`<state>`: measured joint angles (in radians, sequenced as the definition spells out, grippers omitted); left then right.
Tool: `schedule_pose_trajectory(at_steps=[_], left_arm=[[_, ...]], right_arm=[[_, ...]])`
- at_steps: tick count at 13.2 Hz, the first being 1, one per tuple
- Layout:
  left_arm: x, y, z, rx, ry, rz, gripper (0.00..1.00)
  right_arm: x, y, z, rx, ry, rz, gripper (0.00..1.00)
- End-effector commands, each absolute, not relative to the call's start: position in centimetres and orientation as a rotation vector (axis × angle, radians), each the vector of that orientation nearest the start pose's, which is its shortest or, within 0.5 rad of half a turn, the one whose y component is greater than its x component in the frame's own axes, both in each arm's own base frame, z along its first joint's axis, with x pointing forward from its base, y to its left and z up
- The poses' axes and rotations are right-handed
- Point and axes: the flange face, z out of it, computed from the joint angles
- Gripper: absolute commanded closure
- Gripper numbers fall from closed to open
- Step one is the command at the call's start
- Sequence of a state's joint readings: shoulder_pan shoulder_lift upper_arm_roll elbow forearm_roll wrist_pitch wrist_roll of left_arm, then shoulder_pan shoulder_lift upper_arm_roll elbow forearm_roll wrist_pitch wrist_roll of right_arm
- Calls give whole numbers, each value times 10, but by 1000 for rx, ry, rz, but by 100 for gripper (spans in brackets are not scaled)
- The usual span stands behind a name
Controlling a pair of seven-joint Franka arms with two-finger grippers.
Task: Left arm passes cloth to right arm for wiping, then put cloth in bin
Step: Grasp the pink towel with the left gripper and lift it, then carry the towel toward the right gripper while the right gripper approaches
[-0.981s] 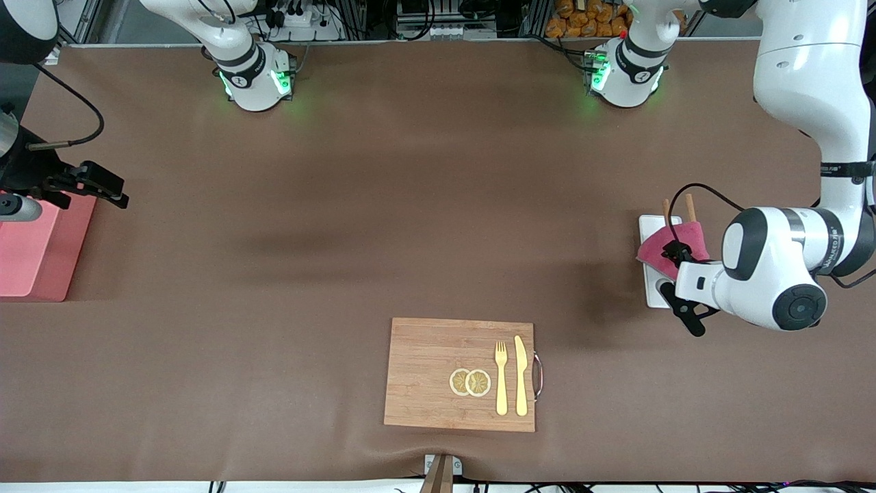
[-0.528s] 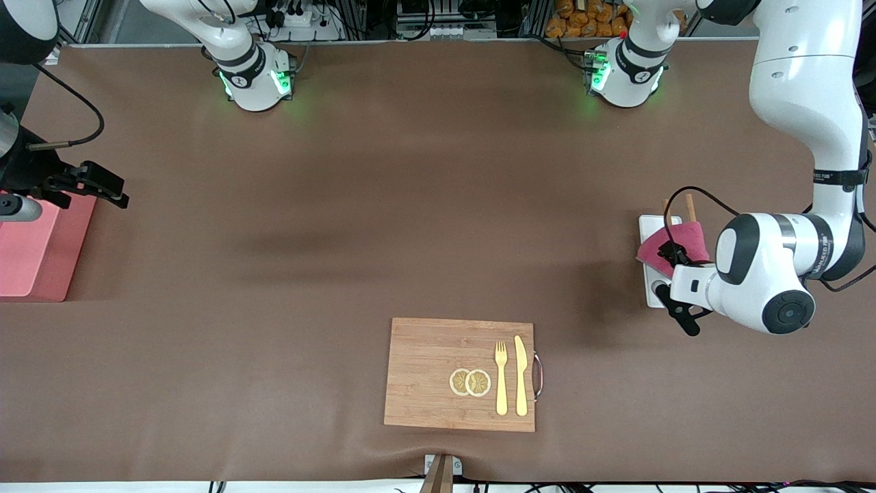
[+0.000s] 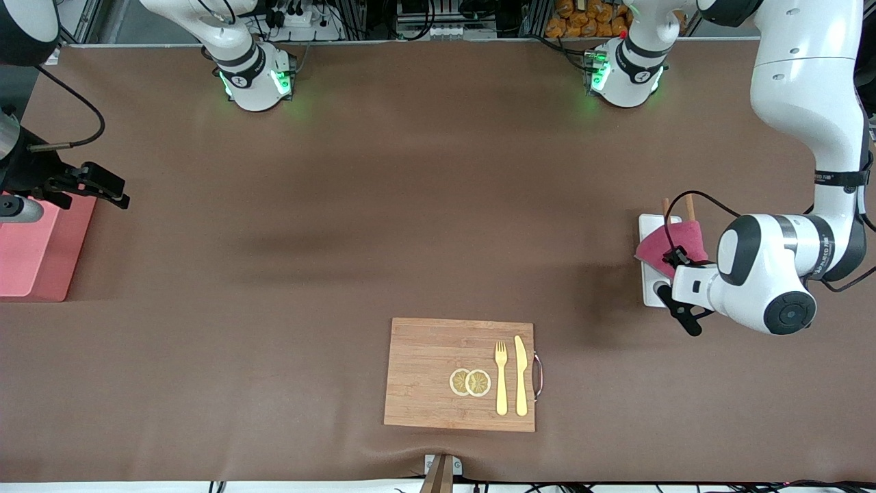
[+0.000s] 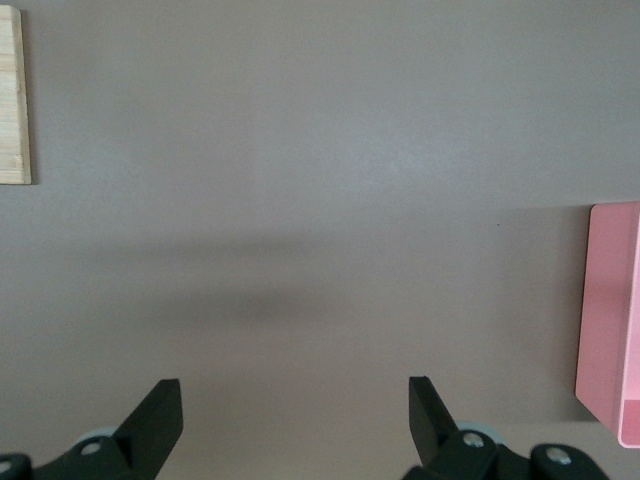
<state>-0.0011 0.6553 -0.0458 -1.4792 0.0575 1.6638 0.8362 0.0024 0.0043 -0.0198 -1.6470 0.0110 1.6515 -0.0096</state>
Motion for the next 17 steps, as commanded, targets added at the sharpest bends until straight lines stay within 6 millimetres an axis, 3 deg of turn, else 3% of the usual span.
schedule_pose_trajectory(at_steps=[1,7,12,14,17], left_arm=[[658,-21,272,-2862,1388,735,100],[662,-24,307,-2862,1384,646,100],[668,-39,390,-2873,1358,436,100],[665,-56,419,-2922,1255,374,100],[661,-111,448,-2986,1106,312,100]], right_arm=[[562,-7,595,-3126,35,5,0],[561,-5,594,-3119,34,9,0],[559,-4,593,-3112,39,40,0],[556,0,592,-3075,148,88,0],[546,18,586,-2958,438,245,0]])
